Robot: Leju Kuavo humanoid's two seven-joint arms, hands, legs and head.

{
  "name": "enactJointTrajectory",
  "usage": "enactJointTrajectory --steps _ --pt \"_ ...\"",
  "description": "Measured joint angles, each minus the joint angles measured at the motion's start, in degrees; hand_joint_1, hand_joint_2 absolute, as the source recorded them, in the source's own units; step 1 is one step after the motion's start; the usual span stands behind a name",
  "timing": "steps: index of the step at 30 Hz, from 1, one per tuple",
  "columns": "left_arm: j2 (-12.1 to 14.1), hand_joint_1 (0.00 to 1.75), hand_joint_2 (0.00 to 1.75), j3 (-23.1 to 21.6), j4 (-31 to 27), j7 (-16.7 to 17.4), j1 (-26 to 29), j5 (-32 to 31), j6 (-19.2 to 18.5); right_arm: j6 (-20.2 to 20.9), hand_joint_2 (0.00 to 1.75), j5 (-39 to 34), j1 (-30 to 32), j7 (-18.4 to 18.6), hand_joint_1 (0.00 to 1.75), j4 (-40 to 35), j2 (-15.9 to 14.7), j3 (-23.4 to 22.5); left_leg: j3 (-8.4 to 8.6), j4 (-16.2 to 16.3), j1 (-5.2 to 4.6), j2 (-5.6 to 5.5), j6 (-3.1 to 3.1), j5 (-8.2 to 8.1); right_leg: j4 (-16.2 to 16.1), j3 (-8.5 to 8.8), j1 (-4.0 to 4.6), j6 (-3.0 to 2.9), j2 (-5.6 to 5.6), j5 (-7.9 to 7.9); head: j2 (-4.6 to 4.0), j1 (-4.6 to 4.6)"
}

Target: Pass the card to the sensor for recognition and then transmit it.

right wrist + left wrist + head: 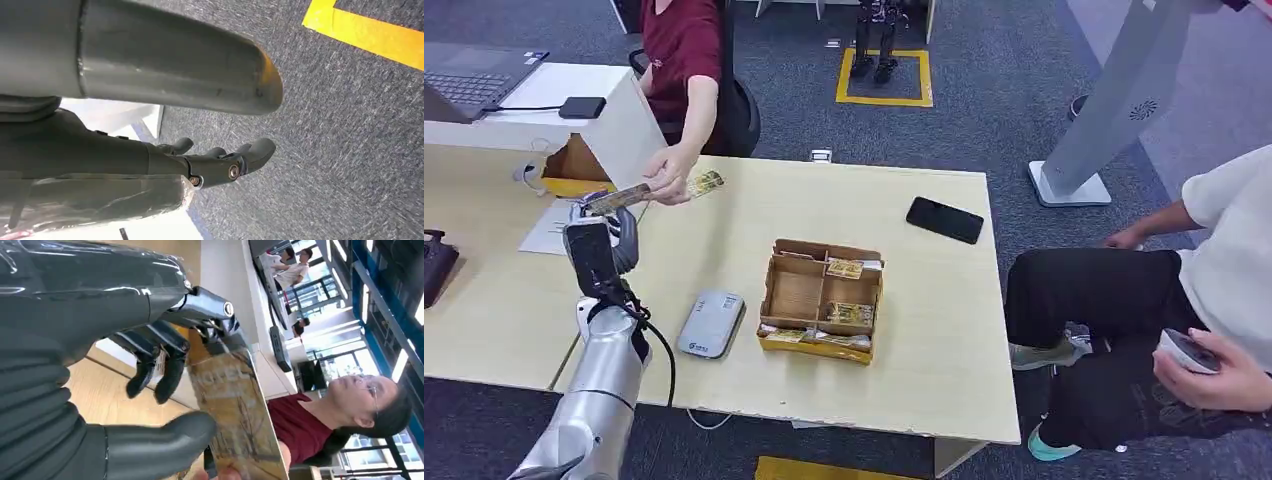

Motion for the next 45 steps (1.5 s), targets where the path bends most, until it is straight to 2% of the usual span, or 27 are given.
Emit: enactJointTrajectory --steps 3,8,11,14,16,19,20,23,26,36,39,41,43,45 --pt "-0.02 0.00 1.75 0.11 0.13 1.62 -0.05 2.06 -1.99 -0.02 0.00 0.31 0.01 0.07 0.00 0.00 0.04 -0.13 0.00 0.00 0.00 0.00 0.00 0.00 0.00 -0.01 0.00 0.00 0.00 0.00 0.00 0.02" --pt "-0.31 0.00 1.75 0.37 0.11 4.61 -0.15 5.79 -10.44 -0.04 0.00 0.44 0.02 0.07 0.00 0.00 0.13 -0.87 -0.01 0.00 0.00 0.00 0.00 0.00 0.00 -0.01 0.00 0.00 0.00 0.00 0.00 0.00" --pt "-0.50 0.00 1.75 -0.42 -1.27 4.39 0.69 6.40 -15.94 -0.15 0.00 0.31 0.05 0.02 0.00 0.00 0.13 -1.60 -0.01 0.00 0.00 0.03 0.00 0.00 0.00 -0.02 0.00 0.00 0.04 0.01 0.00 0.02" --pt "-0.59 0.00 1.75 -2.01 -3.17 4.19 1.97 6.58 -18.23 -0.22 0.00 0.31 0.08 0.00 0.00 0.00 0.13 -2.12 -0.03 0.00 0.00 0.03 0.00 0.00 0.00 -0.03 0.00 0.00 0.04 0.00 0.00 0.02" --pt "-0.57 0.00 1.75 -3.18 -4.95 3.78 3.28 5.99 -21.49 -0.22 0.00 -0.07 0.09 0.00 0.00 0.00 0.13 -2.60 -0.03 0.00 -0.01 0.04 0.00 -0.01 0.00 -0.03 0.00 0.00 0.05 0.00 0.00 0.02" --pt "-0.26 0.00 1.75 -7.37 -10.24 2.47 7.35 3.51 -28.16 -0.22 0.00 -0.61 0.20 -0.02 0.00 0.00 0.13 -3.43 -0.04 0.00 -0.02 0.00 0.01 -0.01 0.00 -0.04 -0.01 0.01 0.03 -0.01 0.00 0.00" --pt "-0.15 0.00 1.75 -9.25 -12.16 2.36 9.00 3.14 -29.16 -0.24 0.00 -0.63 0.25 -0.15 0.00 0.00 0.13 -3.78 -0.06 0.00 -0.02 -0.02 0.01 -0.02 0.00 -0.04 -0.01 0.02 0.02 -0.02 0.00 0.00" --pt "0.07 0.00 1.75 -13.10 -15.85 2.32 12.01 2.71 -29.62 -0.28 0.00 -0.61 0.26 -0.28 0.00 -0.02 0.13 -4.48 -0.13 0.00 -0.03 0.02 0.01 -0.02 0.00 -0.10 -0.01 0.01 0.04 -0.01 0.00 0.02" --pt "0.37 0.00 1.75 -14.54 -17.93 2.32 13.10 2.73 -29.61 -0.28 0.00 -0.61 0.47 -0.28 0.00 0.00 0.13 -4.70 -0.13 0.00 -0.08 0.03 0.00 -0.01 0.00 -0.13 0.00 0.01 0.02 0.00 0.00 0.00" --pt "0.90 0.00 1.75 -15.56 -20.28 2.21 14.06 2.54 -29.94 -0.30 0.00 -0.63 0.47 -0.28 0.00 -0.02 0.13 -5.44 -0.12 0.00 -0.07 0.03 -0.04 0.03 0.05 -0.14 0.00 -0.05 0.02 0.03 0.00 0.00" --pt "2.10 0.00 1.75 -17.64 -22.21 -0.42 15.88 0.39 -33.38 -0.39 0.00 -0.81 0.47 -0.28 0.00 -0.02 0.13 -5.73 -0.12 0.00 -0.07 0.05 -0.05 0.02 0.05 -0.14 0.00 -0.05 0.05 0.03 0.00 0.00" --pt "3.85 0.00 1.75 -21.34 -25.86 -3.00 18.70 -2.22 -34.40 -0.50 0.00 -1.31 0.55 -0.28 0.00 -0.02 0.13 -6.23 -0.13 0.00 -0.07 0.05 -0.04 0.01 0.05 -0.16 0.00 -0.04 0.06 0.01 0.00 0.00" --pt "5.11 0.00 1.75 -24.93 -29.35 -4.35 21.49 -8.02 -30.84 -0.63 0.00 -1.42 0.65 -0.28 0.00 -0.04 0.13 -6.73 -0.17 0.00 -0.07 0.04 -0.01 -0.01 0.05 -0.22 0.00 -0.01 0.05 -0.02 0.00 0.02" --pt "5.75 0.00 1.75 -28.27 -31.65 -3.98 23.44 -17.11 -23.72 -0.66 0.00 -1.25 0.66 -0.42 0.00 -0.09 0.13 -7.13 -0.23 0.00 -0.09 0.02 0.00 -0.02 0.04 -0.26 -0.01 0.00 0.04 -0.02 0.00 0.00"
